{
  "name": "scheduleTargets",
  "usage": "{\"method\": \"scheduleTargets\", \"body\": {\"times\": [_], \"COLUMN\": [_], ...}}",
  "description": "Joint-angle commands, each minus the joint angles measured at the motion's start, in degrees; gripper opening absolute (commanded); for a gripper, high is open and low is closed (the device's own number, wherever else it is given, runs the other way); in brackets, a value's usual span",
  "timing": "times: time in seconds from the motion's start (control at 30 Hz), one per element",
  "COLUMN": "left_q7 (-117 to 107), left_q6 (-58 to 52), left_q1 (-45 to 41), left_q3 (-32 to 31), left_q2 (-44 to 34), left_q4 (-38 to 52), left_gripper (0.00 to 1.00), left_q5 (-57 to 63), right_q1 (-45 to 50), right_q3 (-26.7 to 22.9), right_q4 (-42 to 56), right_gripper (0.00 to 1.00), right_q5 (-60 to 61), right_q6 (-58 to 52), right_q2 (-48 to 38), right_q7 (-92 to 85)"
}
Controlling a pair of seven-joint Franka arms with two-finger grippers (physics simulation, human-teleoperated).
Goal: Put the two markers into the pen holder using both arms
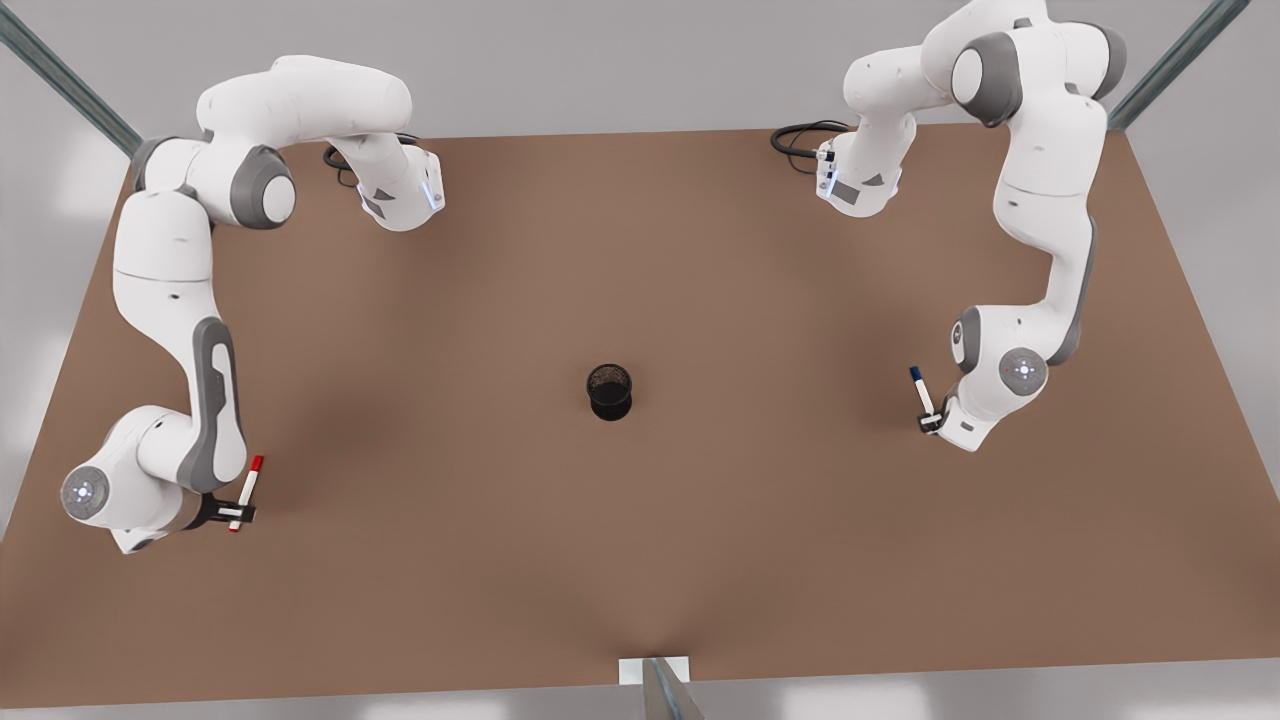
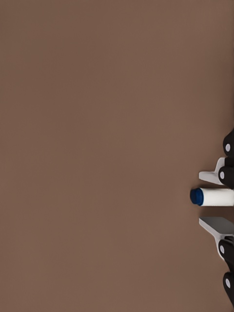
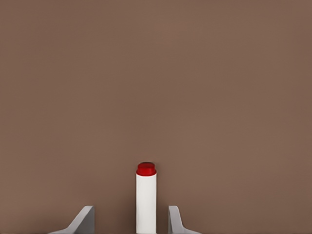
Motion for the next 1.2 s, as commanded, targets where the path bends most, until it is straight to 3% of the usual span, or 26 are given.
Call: {"method": "scheduleTargets", "body": {"times": [0.0,0.17,0.2,0.27,0.43,0.53,0.7,0.9,1.07,1.17], "left_q7": [-0.58,-0.66,-0.67,-0.75,-1.11,-1.81,-8.74,-26.74,-55.41,-66.84], "left_q6": [0.97,0.97,0.88,0.88,-0.60,-9.22,-28.64,-41.91,-41.39,-33.75], "left_q1": [0.00,0.00,0.00,-0.09,-0.52,-0.96,-1.84,-13.60,-27.68,-33.22], "left_q3": [0.00,0.00,0.00,0.00,-0.26,-1.58,-7.38,-7.47,-7.38,-7.47], "left_q2": [0.06,0.06,0.06,0.06,-1.17,-3.37,-5.39,-7.24,-6.18,-3.55], "left_q4": [0.02,0.02,0.02,0.02,0.55,3.54,14.08,23.83,33.16,36.76], "left_gripper": [0.48,0.35,0.32,0.26,0.21,0.21,0.21,0.21,0.21,0.21], "left_q5": [-0.04,-0.30,-0.48,-1.44,-1.97,-4.43,-8.48,-14.44,-22.71,-22.98], "right_q1": [-0.01,-0.45,-0.45,-0.45,-0.45,-0.71,-0.71,-1.15,-1.15,0.08], "right_q3": [0.00,-0.09,-0.09,-0.09,-0.09,-0.09,-0.09,0.00,0.17,1.49], "right_q4": [0.13,0.22,0.22,0.22,0.22,0.13,-0.13,-0.22,-0.31,0.31], "right_gripper": [0.66,0.66,0.63,0.49,0.39,0.31,0.33,0.34,0.26,0.24], "right_q5": [-0.01,0.08,0.08,0.17,0.08,0.08,0.26,0.26,0.26,0.17], "right_q6": [0.69,3.07,3.15,3.07,3.15,3.15,4.82,5.61,5.79,1.93], "right_q2": [0.17,1.14,1.14,1.14,1.14,1.14,1.23,1.40,1.32,-1.93], "right_q7": [-6.97,-8.02,-8.02,-7.93,-8.11,-8.90,-9.87,-10.30,-10.48,-9.95]}}
